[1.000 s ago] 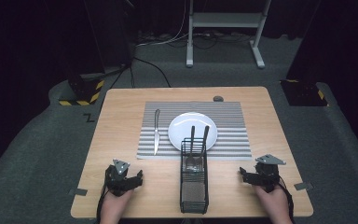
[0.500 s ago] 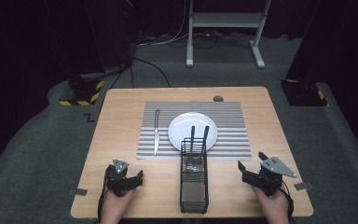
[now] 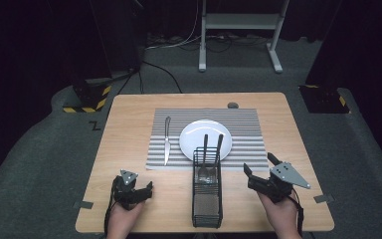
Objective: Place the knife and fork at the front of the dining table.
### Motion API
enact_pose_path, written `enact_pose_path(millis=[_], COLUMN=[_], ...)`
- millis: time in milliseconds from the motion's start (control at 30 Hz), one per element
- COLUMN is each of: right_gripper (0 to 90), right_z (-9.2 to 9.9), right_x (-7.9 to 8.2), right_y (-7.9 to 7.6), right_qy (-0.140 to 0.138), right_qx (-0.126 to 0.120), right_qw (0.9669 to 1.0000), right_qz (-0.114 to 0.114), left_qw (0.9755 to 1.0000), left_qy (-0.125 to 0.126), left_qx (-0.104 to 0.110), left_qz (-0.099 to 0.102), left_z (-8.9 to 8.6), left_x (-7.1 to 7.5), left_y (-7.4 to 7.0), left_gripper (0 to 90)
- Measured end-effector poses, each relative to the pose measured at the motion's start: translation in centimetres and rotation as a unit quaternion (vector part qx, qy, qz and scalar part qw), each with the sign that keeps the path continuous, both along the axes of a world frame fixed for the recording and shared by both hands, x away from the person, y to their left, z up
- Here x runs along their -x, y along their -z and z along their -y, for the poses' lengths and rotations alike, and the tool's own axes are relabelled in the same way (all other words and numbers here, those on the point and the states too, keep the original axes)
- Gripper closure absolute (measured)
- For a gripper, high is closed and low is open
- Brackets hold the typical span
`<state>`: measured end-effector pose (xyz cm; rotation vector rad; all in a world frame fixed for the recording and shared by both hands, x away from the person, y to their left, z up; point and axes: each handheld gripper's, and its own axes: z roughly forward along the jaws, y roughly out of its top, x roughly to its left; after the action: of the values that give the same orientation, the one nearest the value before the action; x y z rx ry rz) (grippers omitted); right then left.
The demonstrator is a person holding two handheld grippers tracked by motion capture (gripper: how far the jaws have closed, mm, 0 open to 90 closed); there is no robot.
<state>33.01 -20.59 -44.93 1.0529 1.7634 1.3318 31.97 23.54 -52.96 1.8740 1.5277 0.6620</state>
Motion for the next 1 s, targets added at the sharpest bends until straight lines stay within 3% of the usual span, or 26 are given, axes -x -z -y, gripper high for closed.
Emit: enact_pose_path(millis=[200,467,600,633,700,1000], right_gripper=[13.3,21.3,29.5,36.5,40.6,68.4], right_z=[-2.8,-5.4,-6.7,-7.3,-7.7,-9.1], right_x=[-0.5,-1.6,-2.5,-2.9,-3.2,-4.4], right_y=[-1.4,-2.0,-2.2,-2.2,-2.2,-1.7], right_qy=[-0.018,-0.032,-0.043,-0.049,-0.055,-0.058], right_qx=[-0.002,-0.018,-0.033,-0.042,-0.047,-0.064], right_qw=[0.9996,0.9989,0.9982,0.9977,0.9972,0.9962], right_qz=[0.022,0.030,0.027,0.023,0.020,0.008], left_qw=[1.0000,1.0000,1.0000,1.0000,1.0000,1.0000], left_qy=[0.000,0.000,0.000,0.000,0.001,0.002], left_qx=[-0.001,0.000,0.000,0.001,0.001,0.001], left_qz=[0.000,0.000,-0.001,-0.001,-0.001,-0.001], left_z=[0.0,0.0,0.0,0.0,0.0,0.0], left_x=[0.0,0.0,0.0,0.0,0.0,0.0], left_y=[0.0,0.0,0.0,0.0,0.0,0.0], left_gripper=[13.4,13.4,13.4,13.3,13.4,13.4])
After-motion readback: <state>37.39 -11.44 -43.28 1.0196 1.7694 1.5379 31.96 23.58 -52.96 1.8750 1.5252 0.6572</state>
